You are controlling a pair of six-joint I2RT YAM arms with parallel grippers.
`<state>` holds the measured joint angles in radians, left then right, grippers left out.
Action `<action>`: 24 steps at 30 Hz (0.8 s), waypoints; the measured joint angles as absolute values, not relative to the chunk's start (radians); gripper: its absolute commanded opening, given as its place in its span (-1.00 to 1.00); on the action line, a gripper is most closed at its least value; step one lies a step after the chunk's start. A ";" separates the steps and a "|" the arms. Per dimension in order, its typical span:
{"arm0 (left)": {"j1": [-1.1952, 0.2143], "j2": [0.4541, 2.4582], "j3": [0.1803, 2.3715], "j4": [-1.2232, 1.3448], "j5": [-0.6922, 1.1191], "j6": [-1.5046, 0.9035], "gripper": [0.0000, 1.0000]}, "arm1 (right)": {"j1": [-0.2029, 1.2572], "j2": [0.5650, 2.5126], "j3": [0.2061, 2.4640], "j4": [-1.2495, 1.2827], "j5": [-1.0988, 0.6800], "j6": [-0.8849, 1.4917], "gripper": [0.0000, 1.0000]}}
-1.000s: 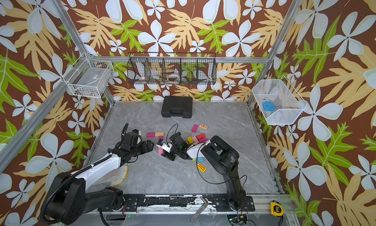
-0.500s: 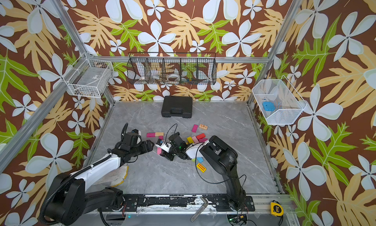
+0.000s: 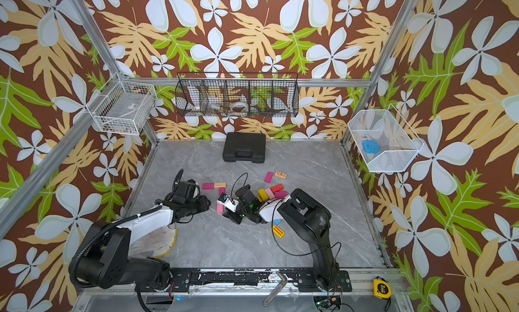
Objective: Assemble the number 7 with building blocks
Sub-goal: Assemble the building block at the center of the board.
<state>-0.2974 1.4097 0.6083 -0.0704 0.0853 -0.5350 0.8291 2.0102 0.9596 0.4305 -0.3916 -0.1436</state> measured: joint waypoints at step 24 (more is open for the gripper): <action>-0.356 1.588 0.721 -0.038 0.079 -0.484 -0.18 | 0.852 2.005 0.894 0.567 -0.322 -0.038 -0.32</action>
<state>-0.3565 1.5875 0.7208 -0.0376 0.0792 -0.4835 0.8520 2.0052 0.8940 0.5674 -0.3218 -0.0376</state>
